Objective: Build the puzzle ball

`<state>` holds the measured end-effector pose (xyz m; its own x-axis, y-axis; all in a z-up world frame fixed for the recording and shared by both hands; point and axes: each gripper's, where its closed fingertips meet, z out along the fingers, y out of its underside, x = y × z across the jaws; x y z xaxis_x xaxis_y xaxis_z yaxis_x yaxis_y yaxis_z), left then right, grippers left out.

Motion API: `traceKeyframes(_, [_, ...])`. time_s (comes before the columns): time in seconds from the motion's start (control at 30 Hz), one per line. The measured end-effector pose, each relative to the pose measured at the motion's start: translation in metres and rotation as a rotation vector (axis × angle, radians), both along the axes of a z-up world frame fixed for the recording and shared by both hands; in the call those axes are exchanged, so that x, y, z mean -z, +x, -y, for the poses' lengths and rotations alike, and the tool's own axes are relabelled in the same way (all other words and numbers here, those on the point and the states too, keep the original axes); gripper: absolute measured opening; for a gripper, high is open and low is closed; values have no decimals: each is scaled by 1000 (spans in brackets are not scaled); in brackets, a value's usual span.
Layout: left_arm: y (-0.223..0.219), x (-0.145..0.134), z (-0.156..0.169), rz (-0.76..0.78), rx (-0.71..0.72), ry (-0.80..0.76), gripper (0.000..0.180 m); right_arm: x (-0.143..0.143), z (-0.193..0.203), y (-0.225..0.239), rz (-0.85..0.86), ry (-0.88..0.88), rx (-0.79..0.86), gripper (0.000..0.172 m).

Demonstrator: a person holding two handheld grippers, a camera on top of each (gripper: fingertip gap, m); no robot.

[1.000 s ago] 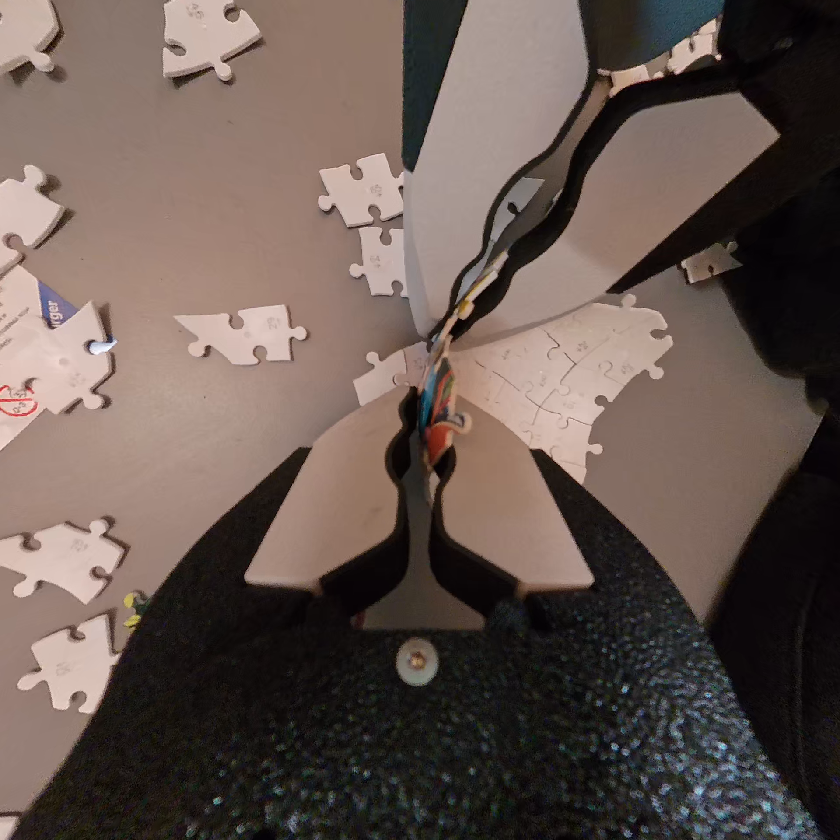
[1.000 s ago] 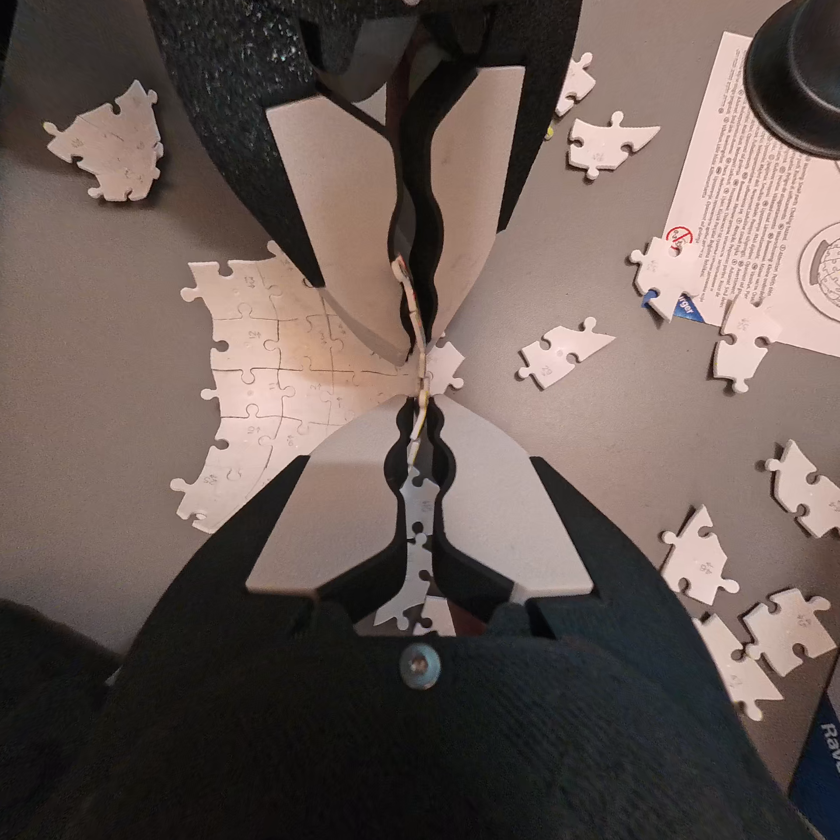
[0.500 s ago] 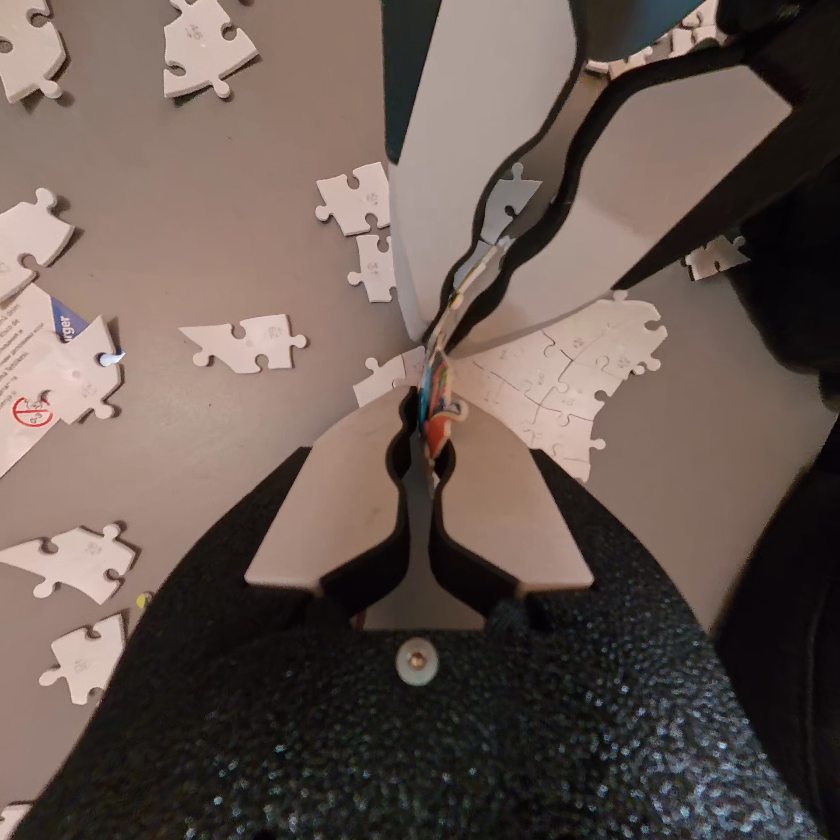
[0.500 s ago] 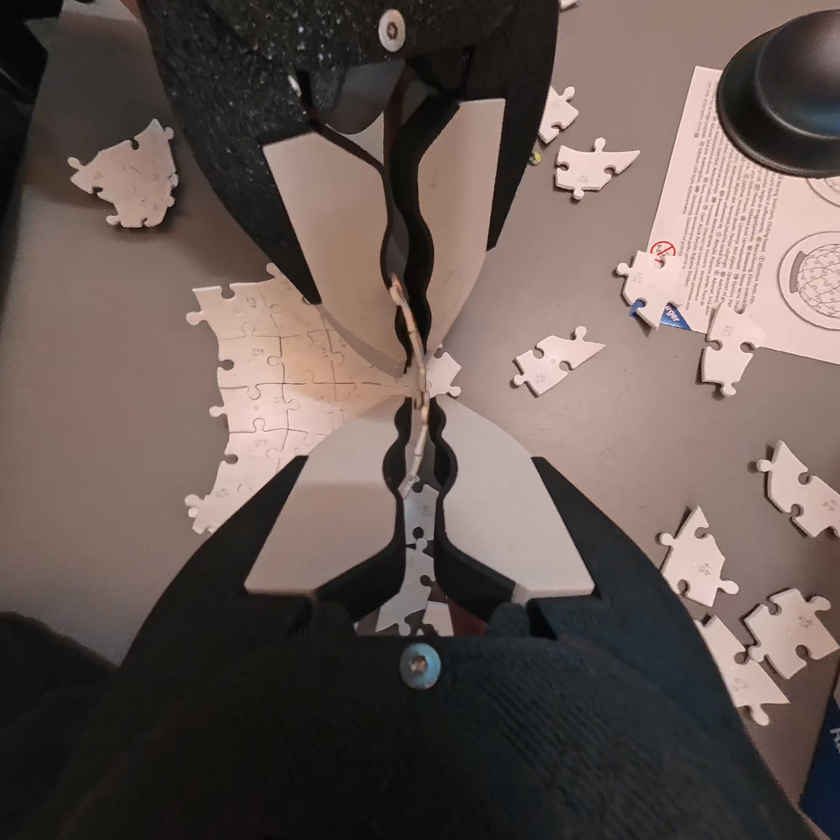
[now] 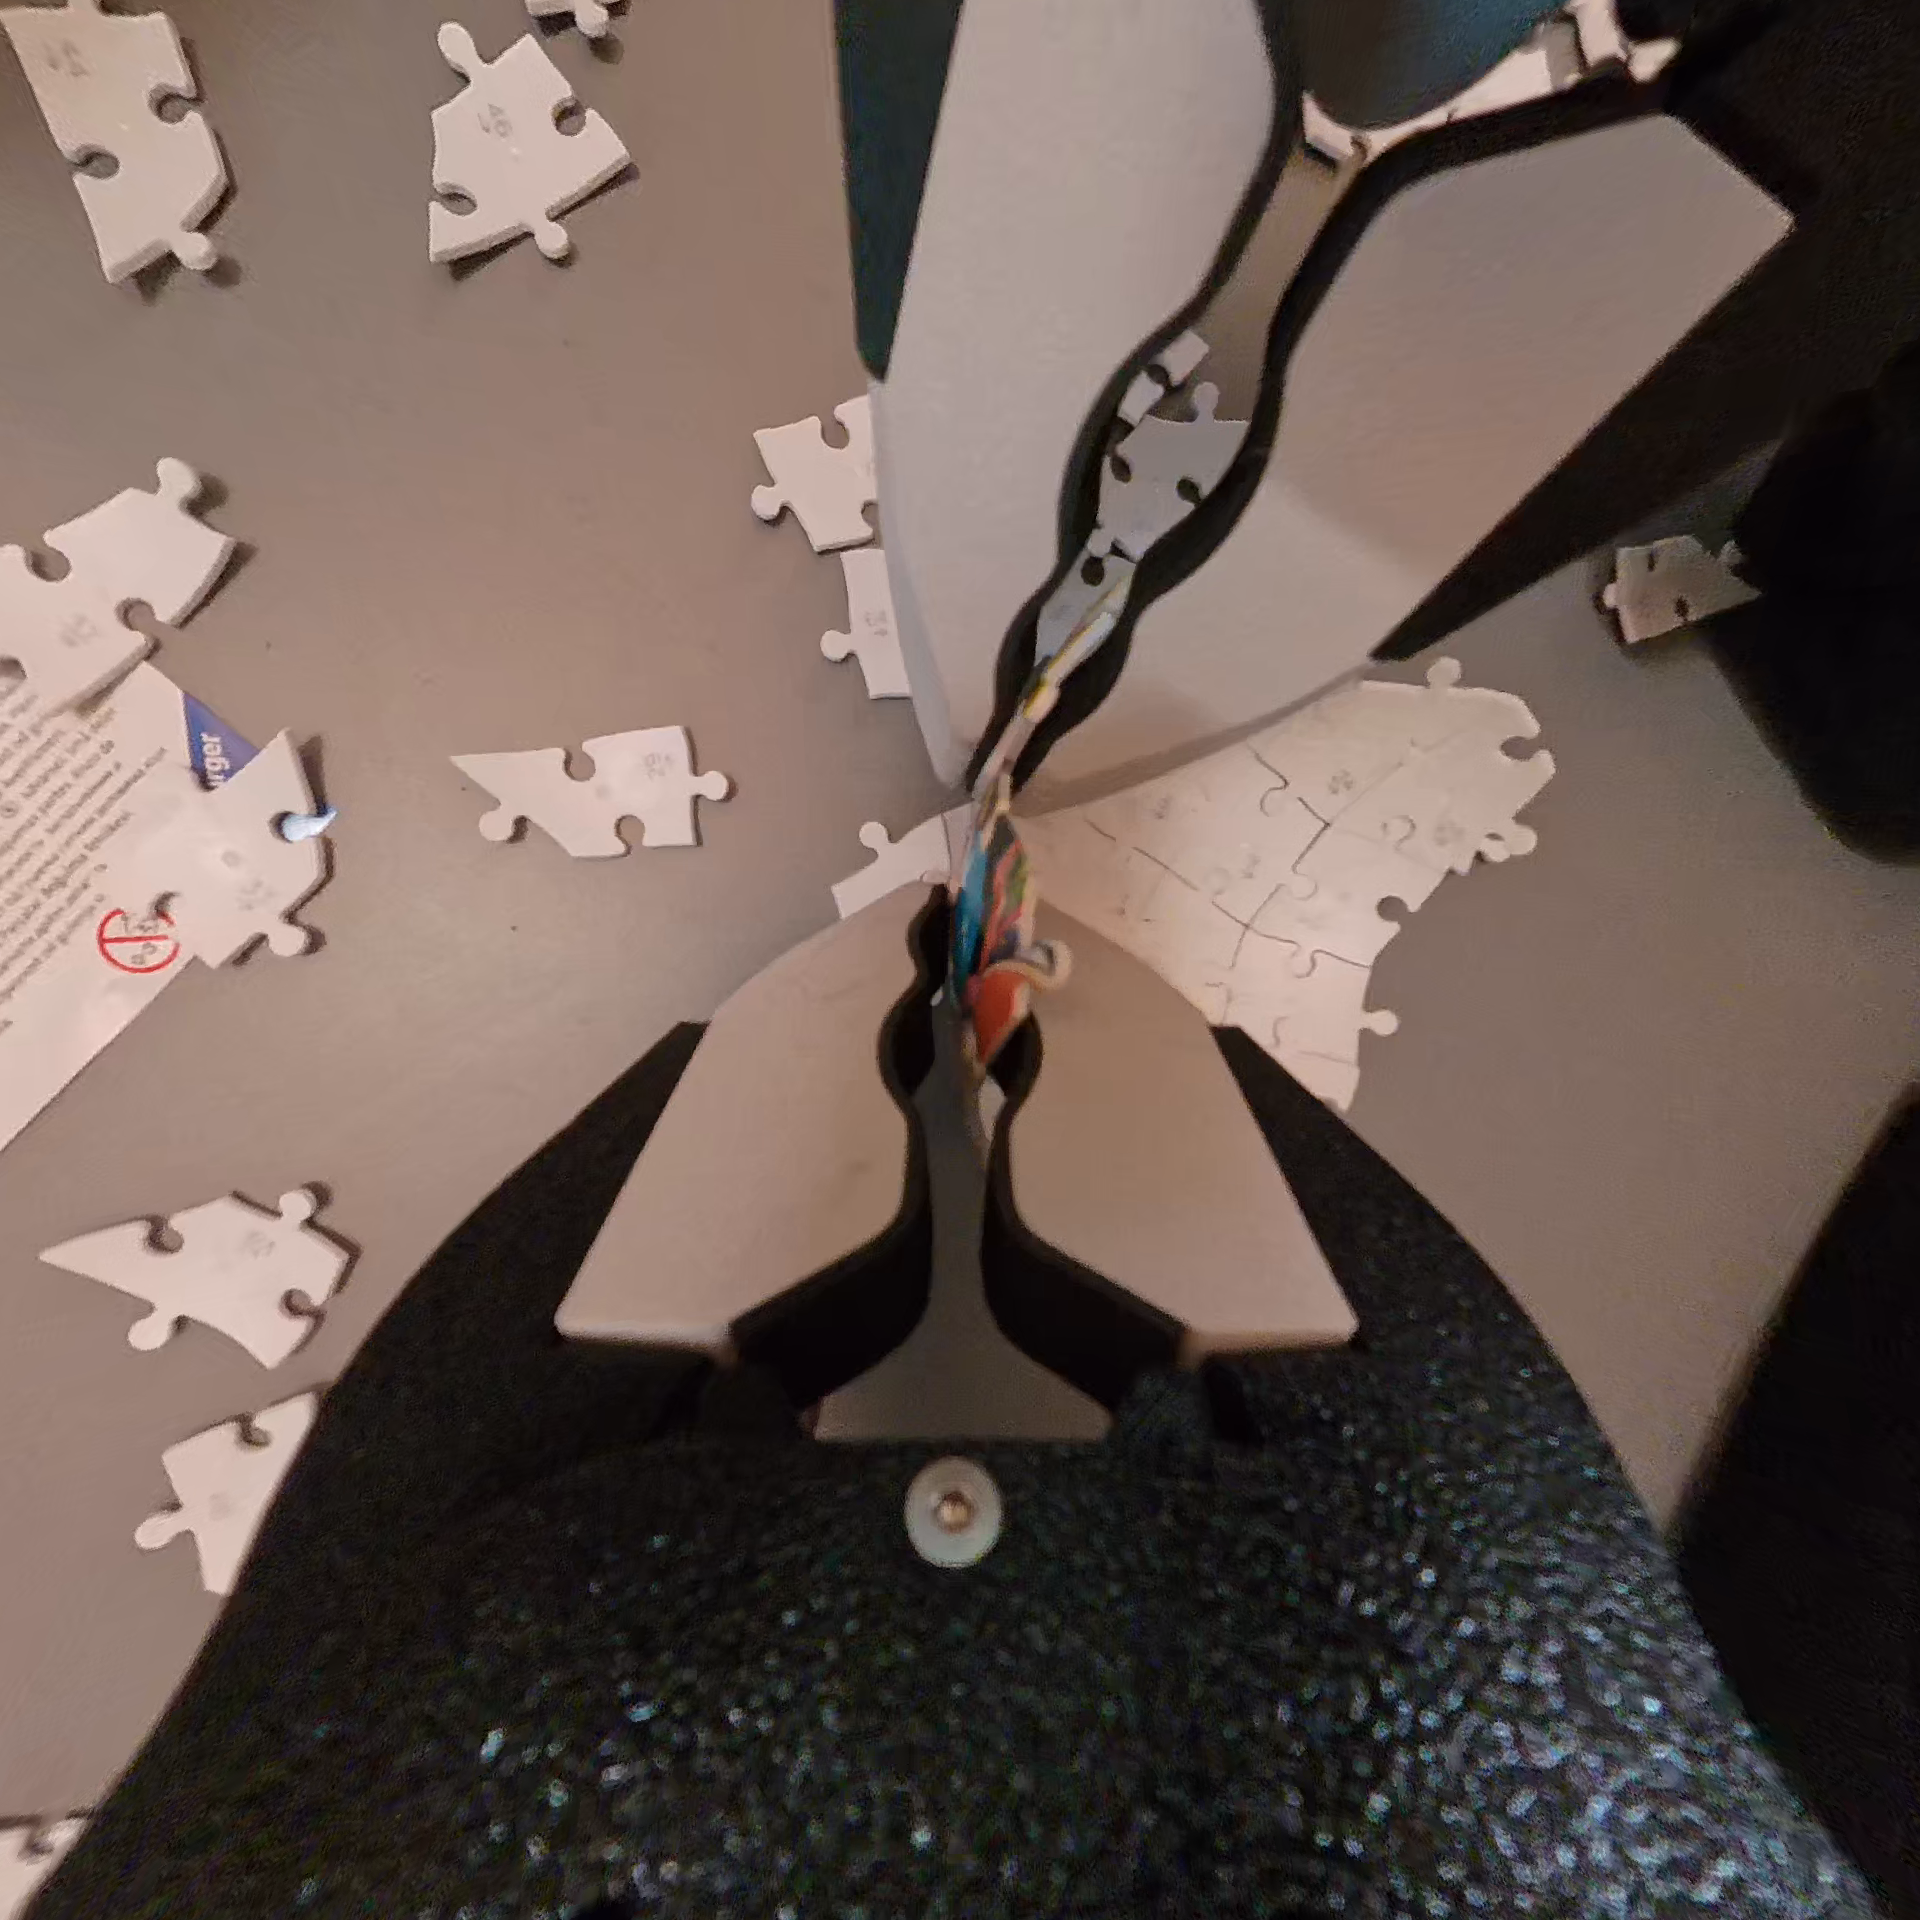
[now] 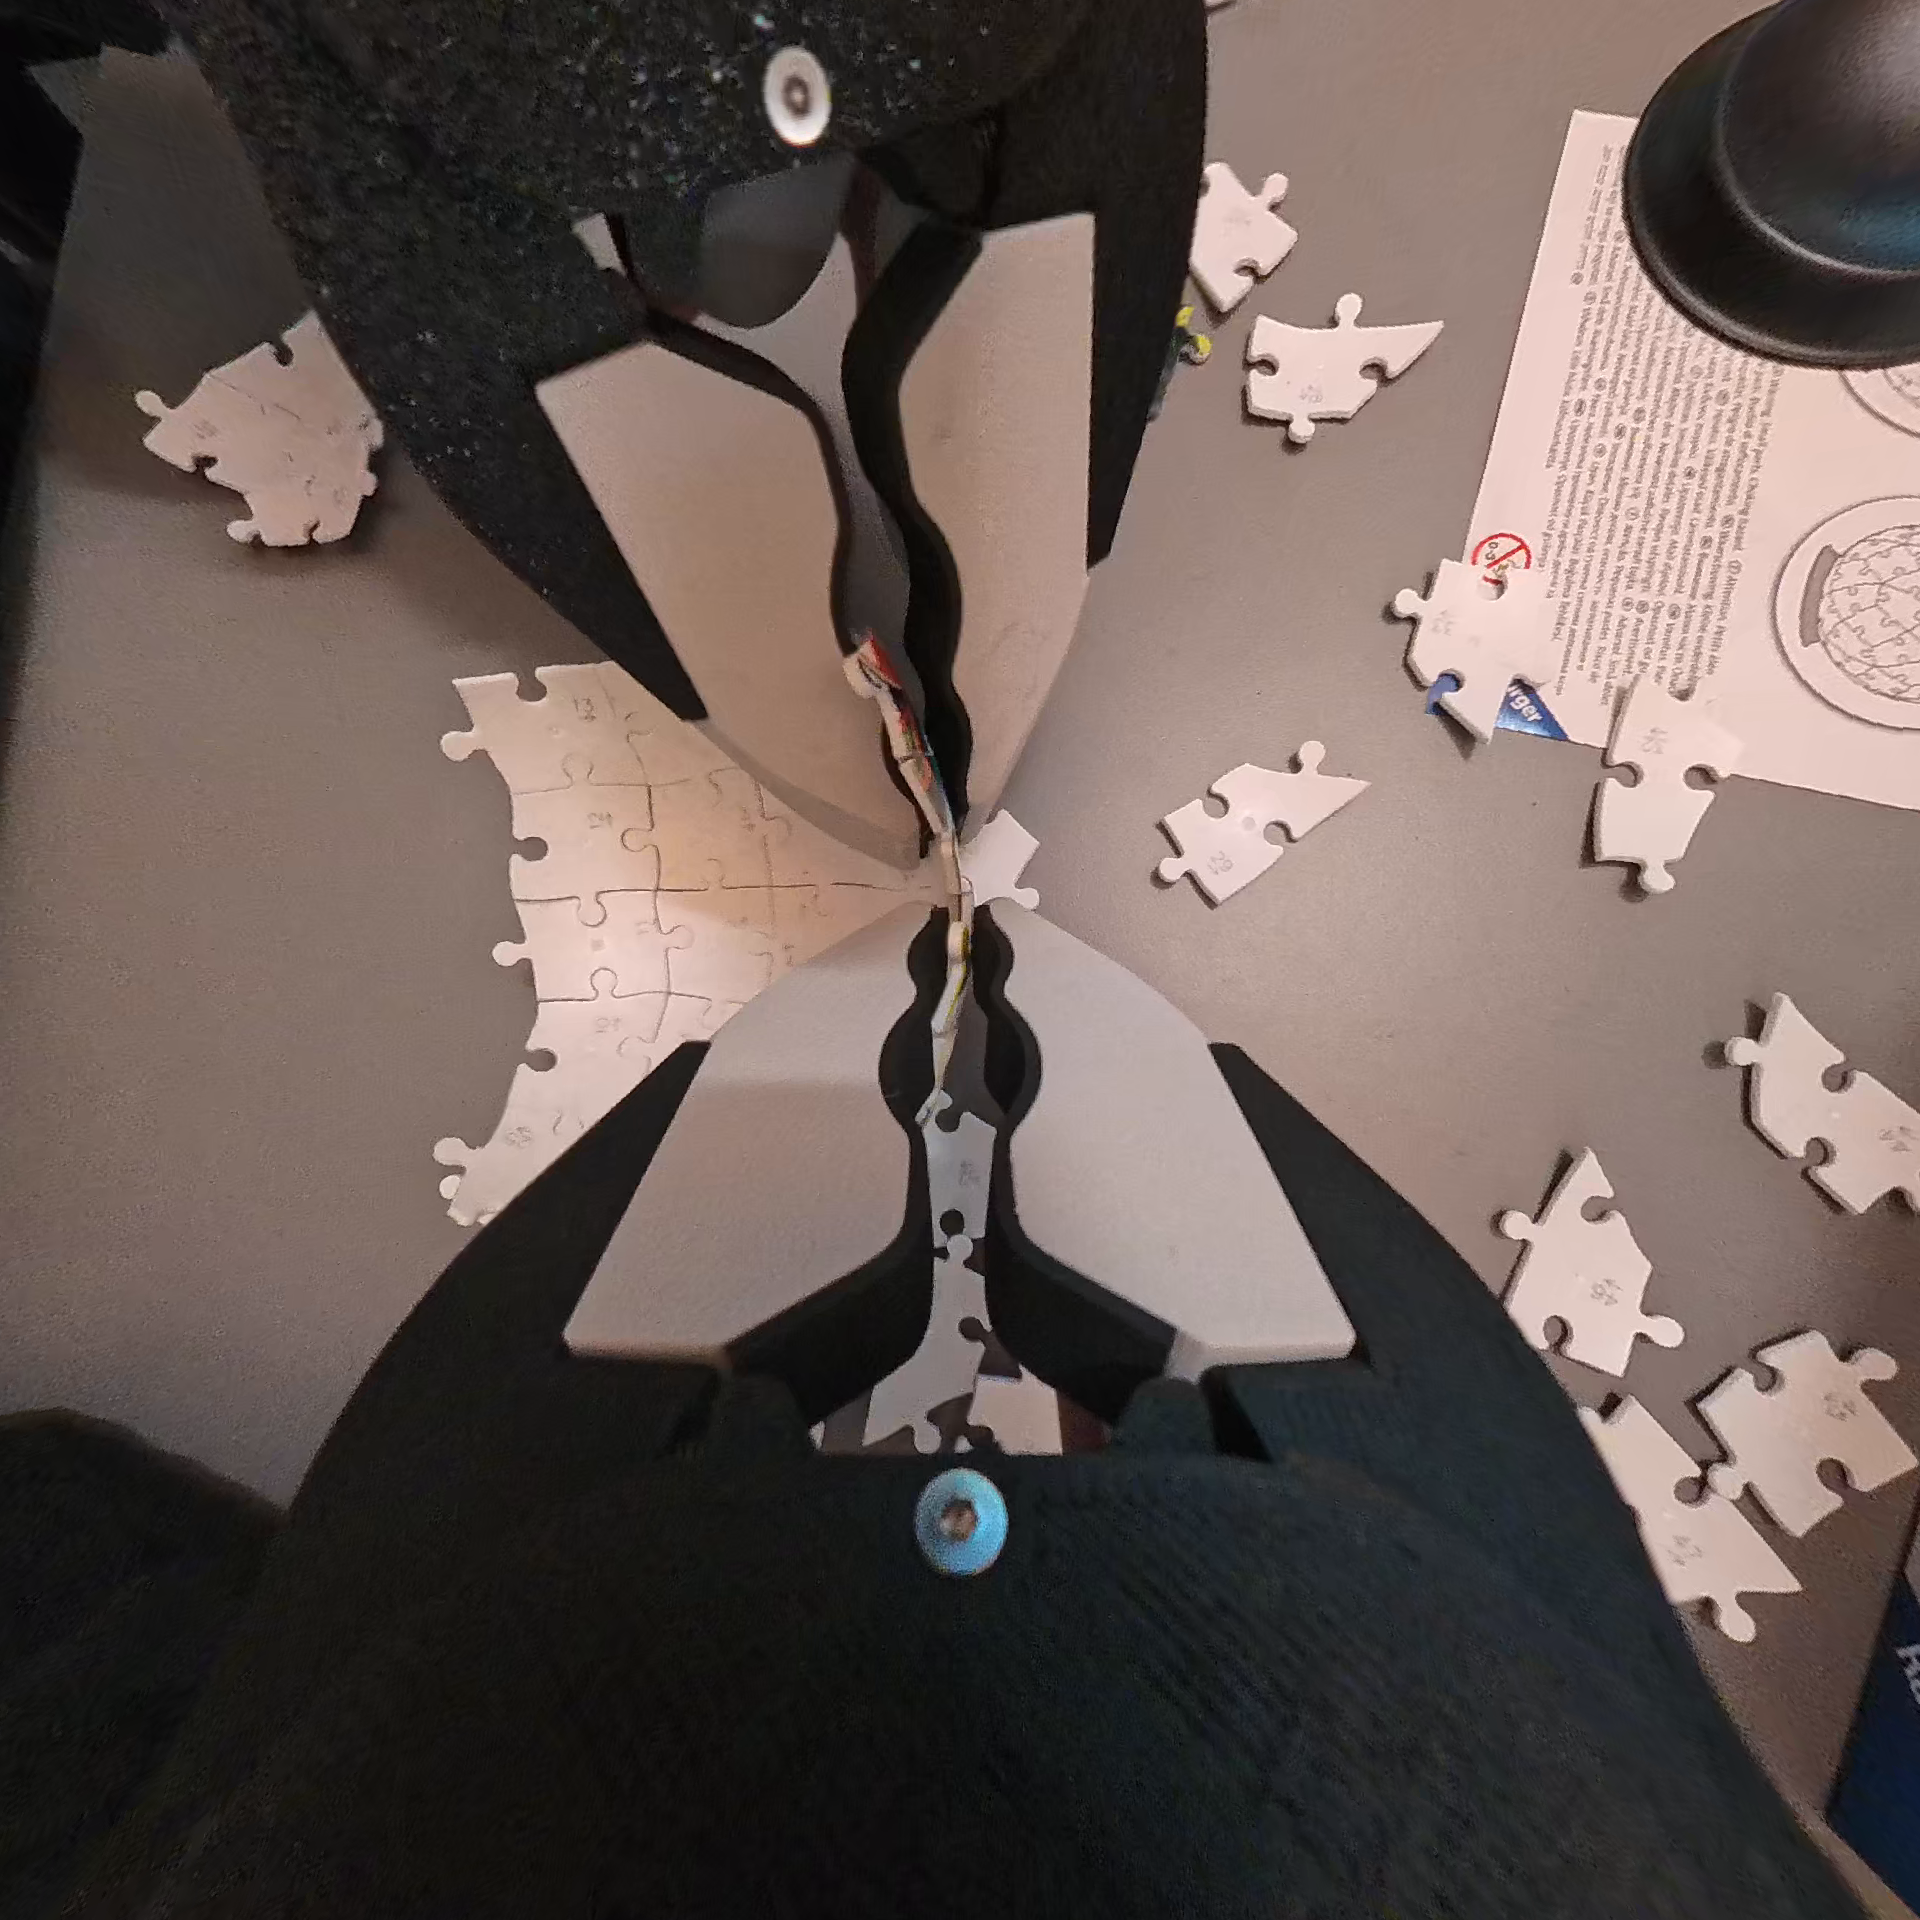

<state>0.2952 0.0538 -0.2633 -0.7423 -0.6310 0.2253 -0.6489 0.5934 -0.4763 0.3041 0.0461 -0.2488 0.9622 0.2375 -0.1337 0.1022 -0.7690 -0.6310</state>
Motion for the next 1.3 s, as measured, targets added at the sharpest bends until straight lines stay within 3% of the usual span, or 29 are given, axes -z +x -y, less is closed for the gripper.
traceKeyframes(0.03, [0,-1,0,21,13,2,3,-1,0,0,0,2,0,4])
traceKeyframes(0.13, [3,-7,4,85,31,-24,8,0,1,1,5,-1,1,4])
traceKeyframes(0.83, [-6,2,7,-30,78,-20,3,0,-2,-9,26,-4,-63,5])
traceKeyframes(1.1, [-11,5,-2,6,48,66,17,3,3,0,11,-20,-2,5])
traceKeyframes(1.3, [-10,0,-4,4,-26,28,10,4,7,1,12,-30,7,5])
